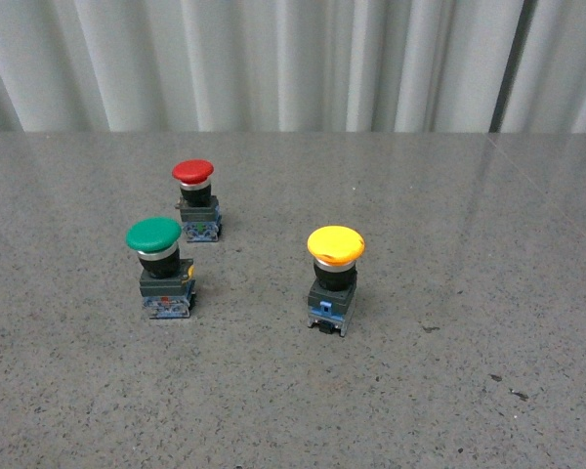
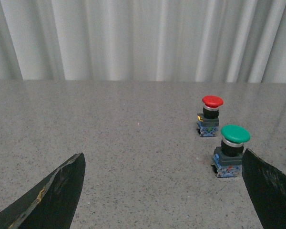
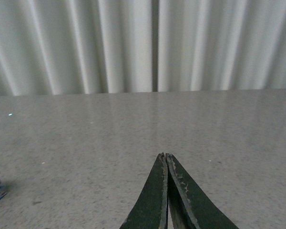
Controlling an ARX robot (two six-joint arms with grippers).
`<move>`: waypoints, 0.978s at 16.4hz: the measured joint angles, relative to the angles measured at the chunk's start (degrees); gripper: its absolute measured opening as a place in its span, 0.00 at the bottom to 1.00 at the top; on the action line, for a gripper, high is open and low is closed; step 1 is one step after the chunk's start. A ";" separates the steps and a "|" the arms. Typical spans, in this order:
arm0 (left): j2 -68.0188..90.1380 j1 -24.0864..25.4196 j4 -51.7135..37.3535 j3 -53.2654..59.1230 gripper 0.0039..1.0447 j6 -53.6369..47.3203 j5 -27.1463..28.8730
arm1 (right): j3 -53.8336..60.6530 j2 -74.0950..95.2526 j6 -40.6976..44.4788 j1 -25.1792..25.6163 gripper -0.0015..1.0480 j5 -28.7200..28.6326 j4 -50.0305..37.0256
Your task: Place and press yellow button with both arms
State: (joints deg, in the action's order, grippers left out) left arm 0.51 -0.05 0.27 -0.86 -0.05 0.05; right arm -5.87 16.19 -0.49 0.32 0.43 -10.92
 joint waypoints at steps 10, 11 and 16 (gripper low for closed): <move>0.00 0.00 0.07 0.00 0.94 0.00 -0.07 | 5.11 -15.80 0.15 -0.31 0.02 -0.52 11.13; 0.00 0.00 -0.04 0.00 0.94 0.00 -0.04 | 5.11 -15.89 0.13 -0.31 0.02 -0.48 11.26; 0.00 0.00 -0.02 0.00 0.94 0.00 -0.04 | 5.11 -15.91 0.13 -0.31 0.02 -0.46 11.19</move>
State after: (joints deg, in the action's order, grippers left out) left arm 0.51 -0.05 0.25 -0.86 -0.05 0.01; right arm -0.75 0.27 -0.36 0.01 -0.03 0.27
